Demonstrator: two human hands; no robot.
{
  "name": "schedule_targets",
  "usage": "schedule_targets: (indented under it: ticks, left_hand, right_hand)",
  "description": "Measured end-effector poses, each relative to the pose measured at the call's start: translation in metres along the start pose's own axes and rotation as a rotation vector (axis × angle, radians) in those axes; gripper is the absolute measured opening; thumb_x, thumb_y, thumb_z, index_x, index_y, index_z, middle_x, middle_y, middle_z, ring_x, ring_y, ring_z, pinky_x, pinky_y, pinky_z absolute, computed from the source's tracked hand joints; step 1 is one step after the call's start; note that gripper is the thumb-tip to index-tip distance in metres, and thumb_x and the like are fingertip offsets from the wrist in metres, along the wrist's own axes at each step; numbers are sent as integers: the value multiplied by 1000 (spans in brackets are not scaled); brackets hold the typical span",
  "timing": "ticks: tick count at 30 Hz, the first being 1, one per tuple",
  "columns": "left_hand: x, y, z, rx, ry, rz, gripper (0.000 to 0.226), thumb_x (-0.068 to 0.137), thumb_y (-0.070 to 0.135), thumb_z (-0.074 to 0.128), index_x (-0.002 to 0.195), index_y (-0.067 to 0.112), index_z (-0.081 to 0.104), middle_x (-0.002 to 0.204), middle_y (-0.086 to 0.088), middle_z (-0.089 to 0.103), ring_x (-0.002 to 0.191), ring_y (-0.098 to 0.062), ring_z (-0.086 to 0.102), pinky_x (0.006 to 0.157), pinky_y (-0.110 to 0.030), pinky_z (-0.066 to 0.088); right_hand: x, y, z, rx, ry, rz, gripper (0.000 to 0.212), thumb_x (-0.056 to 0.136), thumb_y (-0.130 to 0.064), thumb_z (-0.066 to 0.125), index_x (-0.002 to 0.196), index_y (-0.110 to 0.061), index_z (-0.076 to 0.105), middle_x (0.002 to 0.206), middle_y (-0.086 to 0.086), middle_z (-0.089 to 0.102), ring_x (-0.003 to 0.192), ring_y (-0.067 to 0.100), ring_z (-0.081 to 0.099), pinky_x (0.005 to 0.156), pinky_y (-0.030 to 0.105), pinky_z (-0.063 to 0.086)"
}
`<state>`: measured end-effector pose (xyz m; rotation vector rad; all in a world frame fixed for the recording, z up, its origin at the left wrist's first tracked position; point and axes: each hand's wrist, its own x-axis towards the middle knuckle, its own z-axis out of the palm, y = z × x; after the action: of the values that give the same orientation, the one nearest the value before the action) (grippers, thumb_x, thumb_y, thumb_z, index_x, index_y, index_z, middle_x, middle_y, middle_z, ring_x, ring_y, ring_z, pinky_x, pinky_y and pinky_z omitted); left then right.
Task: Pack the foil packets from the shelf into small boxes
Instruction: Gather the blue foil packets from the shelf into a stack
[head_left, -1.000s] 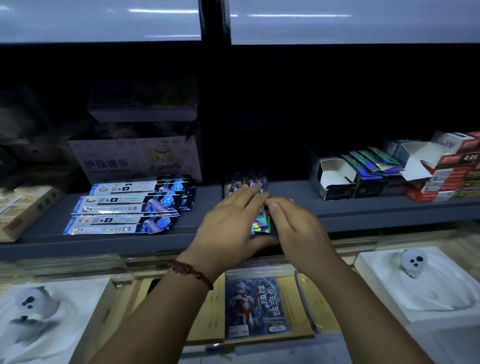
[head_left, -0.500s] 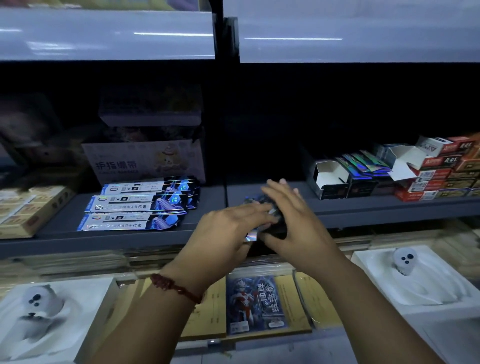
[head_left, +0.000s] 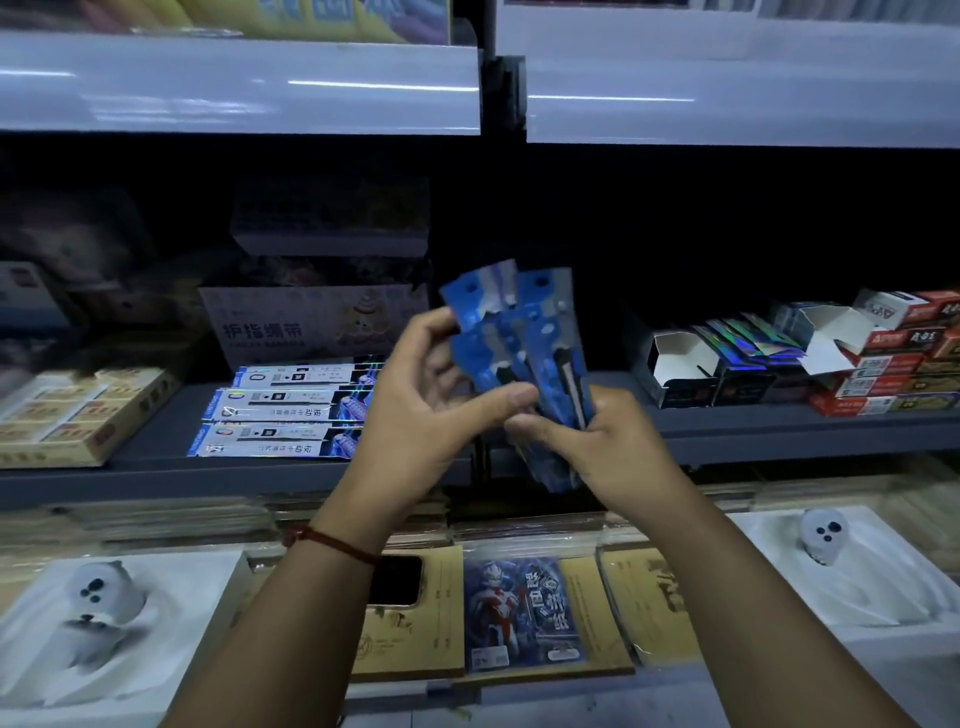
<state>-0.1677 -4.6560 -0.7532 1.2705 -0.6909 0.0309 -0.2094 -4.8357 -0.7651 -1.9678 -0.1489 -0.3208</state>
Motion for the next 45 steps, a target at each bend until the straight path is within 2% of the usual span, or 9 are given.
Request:
schedule_targets:
  ticks: [7,13,18,22,27,32,36,42,45]
  left_hand:
    - [-9,-31,17,-85,-152,-238,18,91,17,74,108,12,76,120,-11,74,114,-27,70,96,-37,56]
    - [14,-29,27,-269,191,-226,15,100,17,59,93,5,64,94,-17,76,90,-31,74,77,-43,61]
    - [48,-32,19,-334,373,-83,10,97,9,66,90,9,59,68,-5,54,66,-23,62,85,-49,58]
    - [67,-39,25,-289,481,-12,19,90,2,74,96,5,56,74,-5,59,74,-22,63,83,-46,60]
    - [74,-61,29,-33,296,-31,28,85,4,80,104,1,60,77,-3,66,77,-21,67,75,-37,58]
    - [70,-67,42,-8,214,-75,33,81,-1,82,106,0,61,82,-4,68,82,-20,69,78,-36,58]
    - [73,-55,44,89,184,33,27,83,3,81,92,5,56,73,5,59,70,-8,60,66,-25,52]
    - [63,-72,44,151,118,-112,37,82,-4,79,110,13,61,81,12,72,81,-6,71,71,-22,55]
    - [63,-69,45,207,111,-91,34,85,-14,67,99,15,58,71,18,69,70,2,66,65,-16,52]
  right_hand:
    - [0,3,13,159,-279,96,35,88,-3,77,121,-12,70,120,3,74,112,17,71,99,38,57]
    - [8,10,10,169,-116,130,32,81,-16,84,110,-13,73,103,3,79,95,14,75,82,28,60]
    - [21,17,8,-69,51,-32,59,77,-30,89,128,-28,60,132,-9,59,125,-1,55,109,27,45]
    - [28,17,8,-36,29,12,81,81,-33,86,148,-35,40,147,-18,48,136,-4,44,112,22,39]
    - [34,26,9,141,74,4,62,91,-7,64,146,-27,44,142,-14,53,134,0,50,111,31,47]
    - [39,21,6,352,150,9,44,99,-21,64,140,-19,51,138,-9,61,124,-3,59,96,16,50]
    - [40,13,2,386,209,-52,50,93,-36,63,138,-16,55,129,-1,67,118,5,64,98,23,52]
    - [39,26,8,348,204,-17,62,86,-38,70,140,-14,54,133,2,66,122,10,64,100,27,53]
    - [41,29,8,307,226,-13,68,81,-47,72,140,-16,54,132,-2,65,122,8,63,104,30,52]
